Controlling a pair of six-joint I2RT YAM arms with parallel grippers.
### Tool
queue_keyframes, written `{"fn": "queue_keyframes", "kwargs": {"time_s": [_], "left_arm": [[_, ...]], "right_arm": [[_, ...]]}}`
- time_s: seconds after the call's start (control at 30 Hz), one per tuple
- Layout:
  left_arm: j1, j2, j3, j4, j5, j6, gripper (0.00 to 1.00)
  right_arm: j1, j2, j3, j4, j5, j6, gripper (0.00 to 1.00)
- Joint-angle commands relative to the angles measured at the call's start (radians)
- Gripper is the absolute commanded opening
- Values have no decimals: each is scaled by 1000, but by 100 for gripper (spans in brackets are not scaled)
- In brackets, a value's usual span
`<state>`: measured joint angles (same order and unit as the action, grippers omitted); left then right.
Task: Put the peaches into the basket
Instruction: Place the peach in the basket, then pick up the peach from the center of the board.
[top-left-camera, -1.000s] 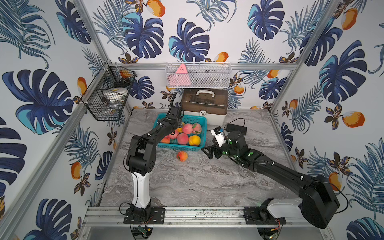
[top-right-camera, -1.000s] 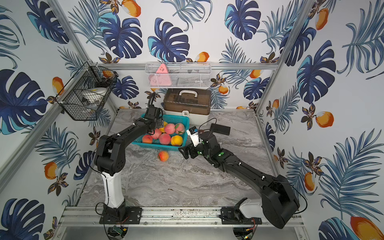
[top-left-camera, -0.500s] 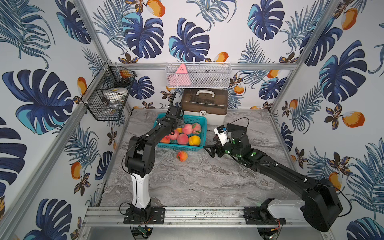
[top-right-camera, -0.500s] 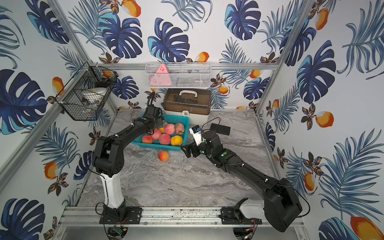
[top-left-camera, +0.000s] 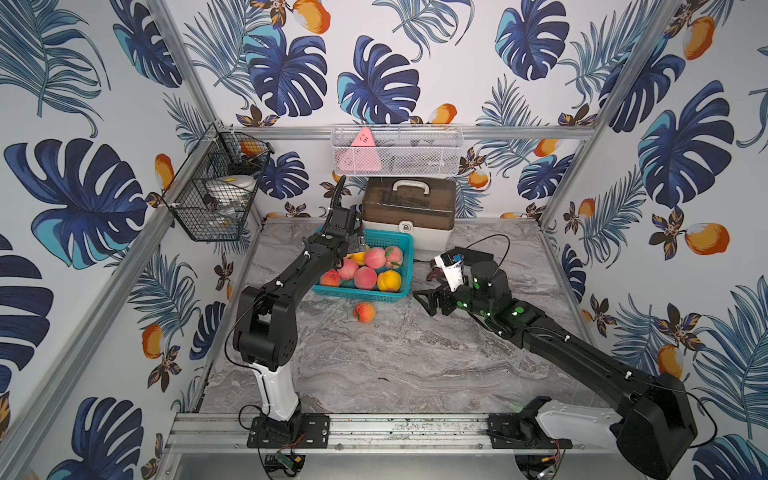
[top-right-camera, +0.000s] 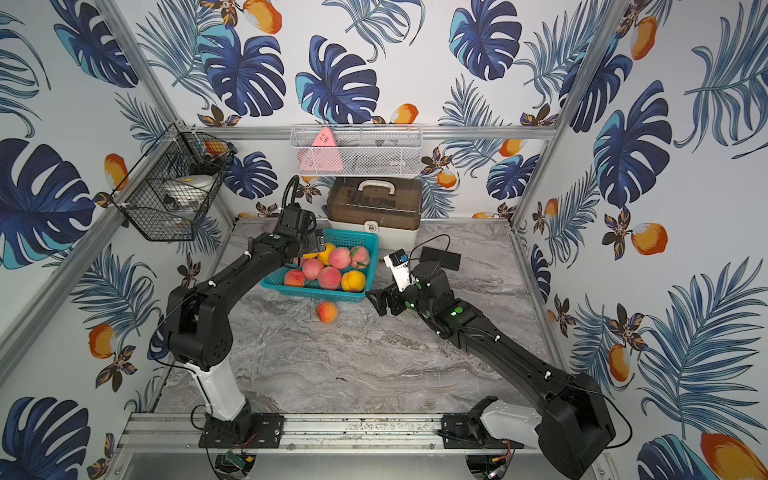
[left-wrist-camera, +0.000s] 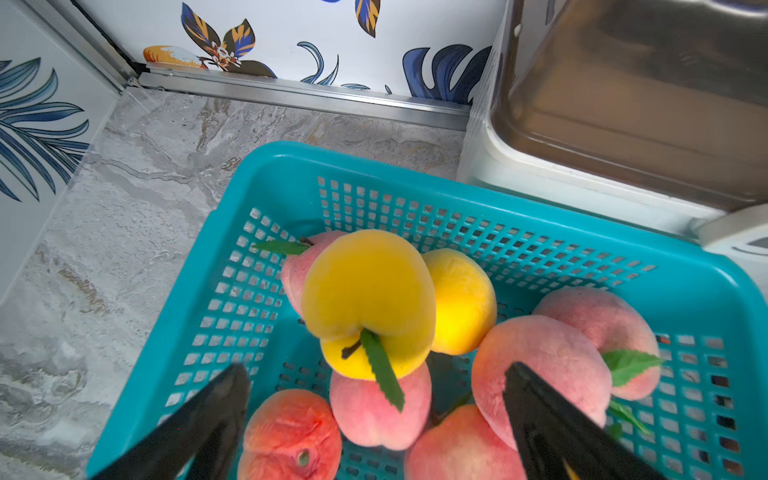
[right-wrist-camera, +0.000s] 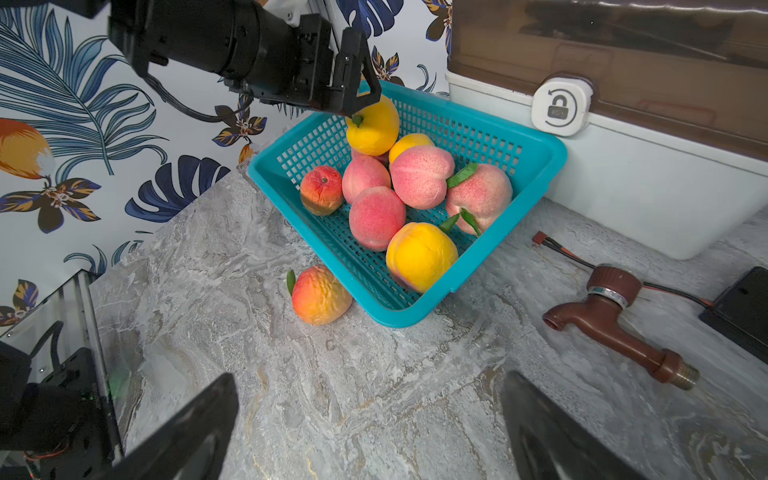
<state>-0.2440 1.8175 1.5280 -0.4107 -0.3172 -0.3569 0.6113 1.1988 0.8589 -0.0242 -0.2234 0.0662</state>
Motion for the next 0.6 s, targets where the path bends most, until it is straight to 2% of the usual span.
{"fn": "queue_keyframes", "kwargs": {"time_s": [0.0,0.3,0.57], "left_arm": [[-13,-63,-44,-33,11,9,99],[-83,-297,-215,-117,83,3,99],[-169,-458,-331,-224,168,-36,99]], "right_arm": [[1,-21,3,-39,-1,-7,100],[24,-85,4,-92,-81,2,100],[182,-97,10,-135,-3,-2,100]]}}
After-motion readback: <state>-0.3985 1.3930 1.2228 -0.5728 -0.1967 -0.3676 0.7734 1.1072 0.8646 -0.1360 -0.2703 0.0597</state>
